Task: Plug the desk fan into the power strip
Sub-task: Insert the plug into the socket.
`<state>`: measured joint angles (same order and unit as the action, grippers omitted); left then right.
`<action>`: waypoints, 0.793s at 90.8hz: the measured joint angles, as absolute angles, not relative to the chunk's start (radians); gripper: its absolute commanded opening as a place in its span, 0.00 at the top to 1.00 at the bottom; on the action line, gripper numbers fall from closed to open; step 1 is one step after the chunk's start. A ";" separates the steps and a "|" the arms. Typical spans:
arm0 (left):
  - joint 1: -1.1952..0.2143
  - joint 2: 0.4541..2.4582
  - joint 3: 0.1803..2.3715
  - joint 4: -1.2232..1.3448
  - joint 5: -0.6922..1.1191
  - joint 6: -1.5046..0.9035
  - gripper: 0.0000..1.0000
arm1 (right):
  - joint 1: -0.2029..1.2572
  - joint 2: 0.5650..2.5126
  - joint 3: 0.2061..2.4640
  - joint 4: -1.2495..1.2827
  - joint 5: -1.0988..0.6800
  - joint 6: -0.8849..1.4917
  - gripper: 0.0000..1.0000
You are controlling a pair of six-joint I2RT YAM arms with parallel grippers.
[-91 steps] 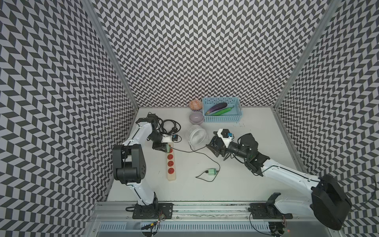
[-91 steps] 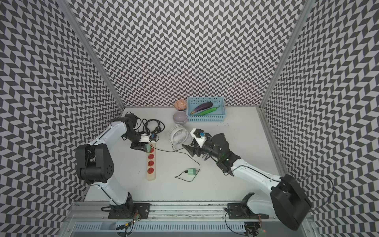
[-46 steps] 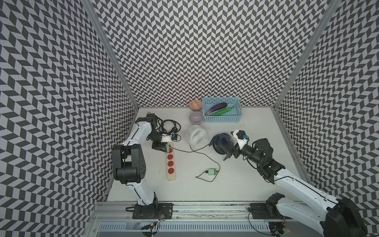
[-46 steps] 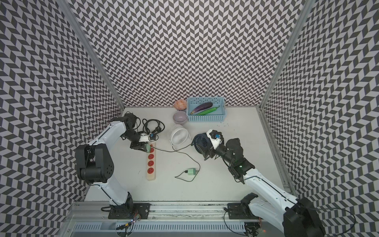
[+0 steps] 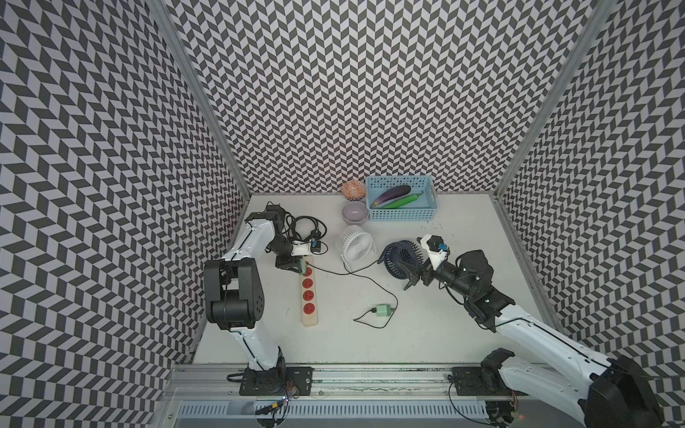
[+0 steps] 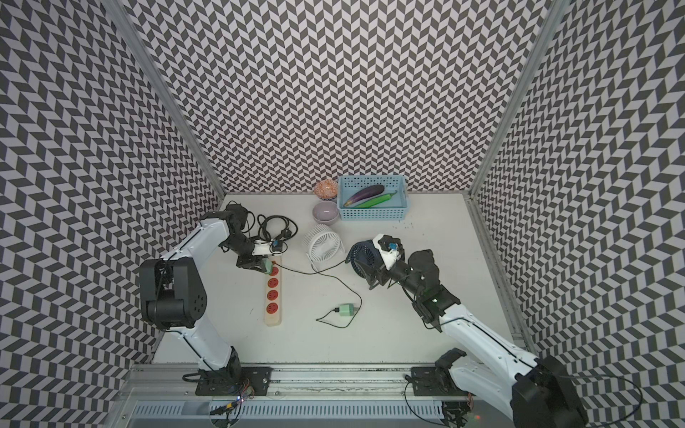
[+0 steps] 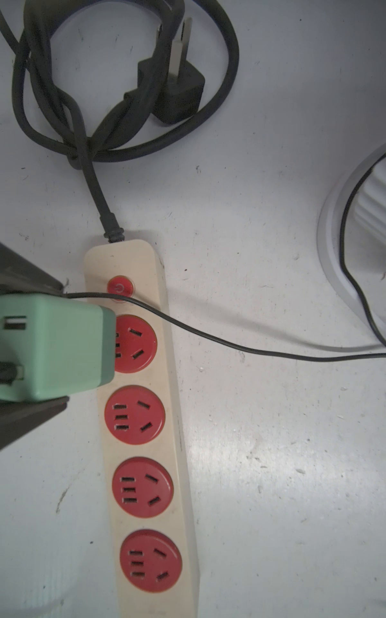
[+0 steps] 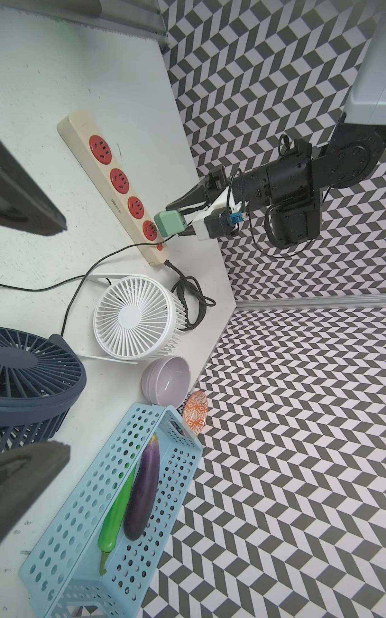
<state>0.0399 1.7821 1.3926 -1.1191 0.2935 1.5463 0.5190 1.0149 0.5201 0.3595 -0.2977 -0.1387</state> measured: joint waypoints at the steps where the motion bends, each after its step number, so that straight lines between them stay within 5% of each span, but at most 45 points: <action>1: 0.040 1.782 1.393 -1.119 0.294 1.546 1.00 | 0.519 1.015 0.520 0.360 -0.298 -0.139 0.00; 72: 0.002 1.792 1.379 -1.086 0.231 1.411 1.00 | 0.518 1.016 0.520 0.359 -0.287 -0.151 0.00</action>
<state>0.0025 1.7920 1.3788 -1.0859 0.2310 1.4105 0.5182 1.0157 0.5201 0.3588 -0.2867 -0.1509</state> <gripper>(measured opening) 0.414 0.993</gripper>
